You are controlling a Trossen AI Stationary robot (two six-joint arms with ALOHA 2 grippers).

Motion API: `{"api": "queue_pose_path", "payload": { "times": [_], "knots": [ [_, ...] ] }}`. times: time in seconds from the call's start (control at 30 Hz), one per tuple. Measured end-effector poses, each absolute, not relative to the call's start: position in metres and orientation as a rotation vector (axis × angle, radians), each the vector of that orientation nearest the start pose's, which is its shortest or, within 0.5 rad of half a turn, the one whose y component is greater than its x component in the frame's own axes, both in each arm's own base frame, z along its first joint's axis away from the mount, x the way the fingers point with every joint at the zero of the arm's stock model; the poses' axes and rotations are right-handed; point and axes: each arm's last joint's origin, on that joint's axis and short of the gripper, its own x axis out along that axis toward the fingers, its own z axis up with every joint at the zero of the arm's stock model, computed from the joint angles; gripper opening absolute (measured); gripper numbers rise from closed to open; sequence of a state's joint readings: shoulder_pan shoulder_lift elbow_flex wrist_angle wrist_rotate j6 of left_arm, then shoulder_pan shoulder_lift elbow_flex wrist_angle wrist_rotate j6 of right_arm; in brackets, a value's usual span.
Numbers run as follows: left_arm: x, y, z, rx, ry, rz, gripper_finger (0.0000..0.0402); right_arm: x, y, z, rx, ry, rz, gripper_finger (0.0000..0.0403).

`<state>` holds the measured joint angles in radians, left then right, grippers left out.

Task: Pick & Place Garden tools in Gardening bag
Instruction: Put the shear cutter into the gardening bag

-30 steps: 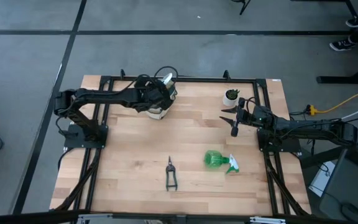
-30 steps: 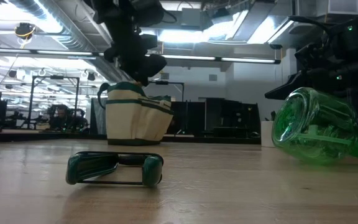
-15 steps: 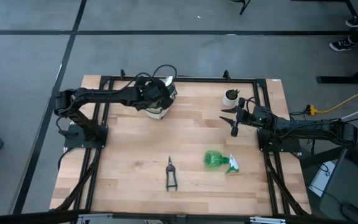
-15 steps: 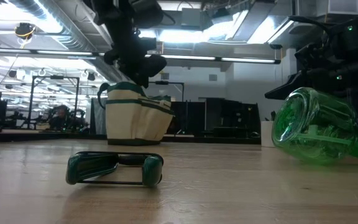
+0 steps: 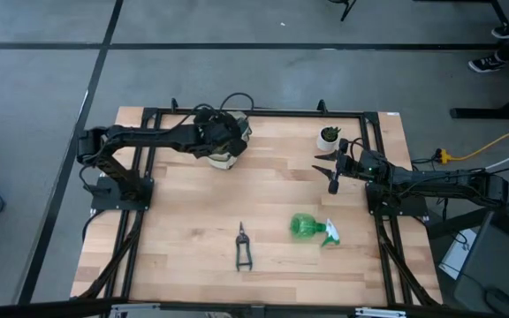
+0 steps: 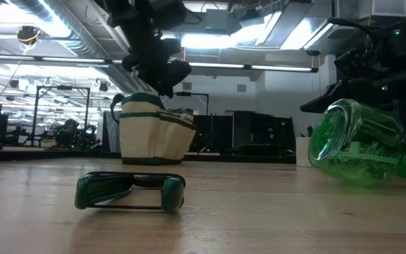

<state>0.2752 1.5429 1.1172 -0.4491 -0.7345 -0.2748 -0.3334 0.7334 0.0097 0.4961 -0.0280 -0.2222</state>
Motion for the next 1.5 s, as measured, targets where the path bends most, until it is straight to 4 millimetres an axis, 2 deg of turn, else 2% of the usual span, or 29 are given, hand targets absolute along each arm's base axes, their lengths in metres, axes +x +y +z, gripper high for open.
{"api": "queue_pose_path", "payload": {
  "times": [0.1,0.4,0.67,0.9,1.13,1.27,1.37,1.5],
  "knots": [
    [0.305,0.098,0.253,-0.023,0.736,0.999,0.0126,0.134,-0.046,0.141,-0.178,0.258,-0.278,0.0158],
    [0.318,0.063,0.251,-0.102,0.772,0.626,0.0124,0.134,-0.045,0.141,-0.178,0.257,-0.278,0.0158],
    [0.325,0.019,0.249,-0.173,0.810,0.264,0.0121,0.134,-0.046,0.141,-0.178,0.258,-0.278,0.0158],
    [0.324,-0.022,0.248,-0.168,0.850,0.050,0.0119,0.134,-0.046,0.141,-0.178,0.257,-0.278,0.0158],
    [0.316,-0.065,0.246,-0.015,0.882,-0.119,0.0117,0.134,-0.045,0.141,-0.179,0.258,-0.278,0.0158],
    [0.310,-0.088,0.239,0.100,0.927,-0.263,0.0113,0.134,-0.045,0.141,-0.178,0.257,-0.278,0.0158],
    [0.314,-0.104,0.227,0.181,0.932,-0.337,0.0109,0.134,-0.045,0.141,-0.179,0.257,-0.277,0.0158],
    [0.316,-0.123,0.200,0.328,0.993,-0.457,0.0103,0.134,-0.045,0.141,-0.179,0.257,-0.278,0.0158]
  ]
}}
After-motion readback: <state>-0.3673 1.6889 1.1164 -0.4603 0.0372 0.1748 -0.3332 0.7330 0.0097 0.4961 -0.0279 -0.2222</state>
